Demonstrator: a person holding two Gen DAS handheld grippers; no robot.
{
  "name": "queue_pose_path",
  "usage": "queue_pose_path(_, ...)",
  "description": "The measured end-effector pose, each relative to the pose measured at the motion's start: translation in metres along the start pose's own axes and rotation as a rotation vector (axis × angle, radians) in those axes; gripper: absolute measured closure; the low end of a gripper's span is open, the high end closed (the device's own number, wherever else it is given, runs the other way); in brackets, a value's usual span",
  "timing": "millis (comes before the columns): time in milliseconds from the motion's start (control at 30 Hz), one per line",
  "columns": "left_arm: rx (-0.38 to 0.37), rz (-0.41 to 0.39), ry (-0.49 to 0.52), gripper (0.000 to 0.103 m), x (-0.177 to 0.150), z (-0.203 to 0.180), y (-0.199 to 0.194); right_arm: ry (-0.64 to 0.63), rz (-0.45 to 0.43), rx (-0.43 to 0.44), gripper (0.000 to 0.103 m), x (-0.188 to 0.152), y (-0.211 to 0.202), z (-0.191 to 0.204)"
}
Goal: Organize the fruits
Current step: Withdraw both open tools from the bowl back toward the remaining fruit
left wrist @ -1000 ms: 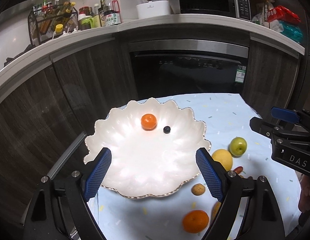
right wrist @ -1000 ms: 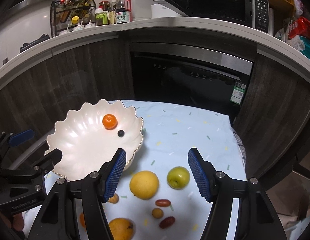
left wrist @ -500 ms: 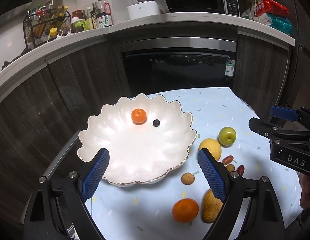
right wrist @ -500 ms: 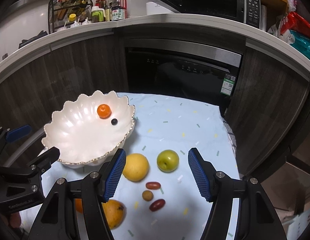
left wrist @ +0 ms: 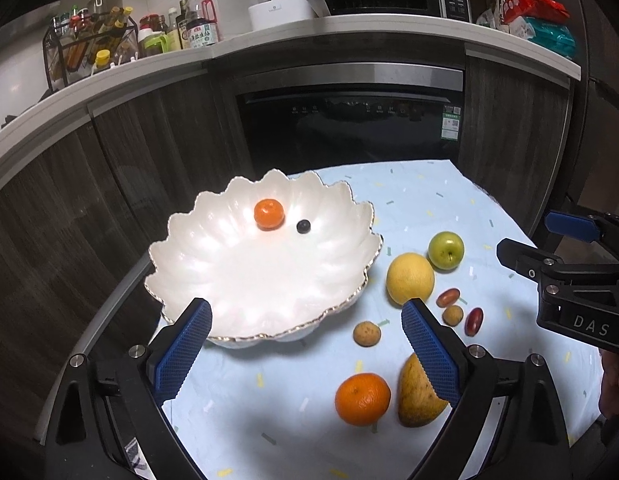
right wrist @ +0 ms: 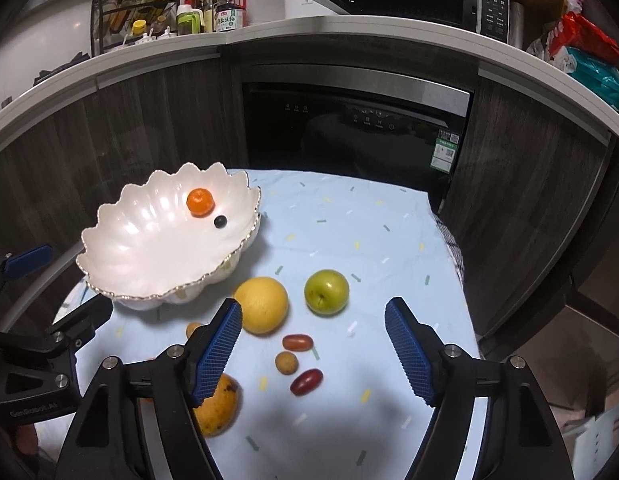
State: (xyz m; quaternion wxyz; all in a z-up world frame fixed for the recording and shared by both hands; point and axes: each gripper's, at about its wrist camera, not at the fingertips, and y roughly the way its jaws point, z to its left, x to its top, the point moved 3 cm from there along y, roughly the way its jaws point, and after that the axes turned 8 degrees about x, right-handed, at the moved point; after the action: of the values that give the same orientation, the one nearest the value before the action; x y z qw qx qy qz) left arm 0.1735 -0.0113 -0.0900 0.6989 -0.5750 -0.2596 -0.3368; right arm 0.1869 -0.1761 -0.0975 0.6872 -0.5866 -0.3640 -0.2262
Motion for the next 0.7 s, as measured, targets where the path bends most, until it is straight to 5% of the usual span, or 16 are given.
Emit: queue_pose_path(700, -0.062, 0.082, 0.005, 0.006, -0.030, -0.011, 0.019, 0.006, 0.045, -0.023, 0.025, -0.027, 0.014, -0.006)
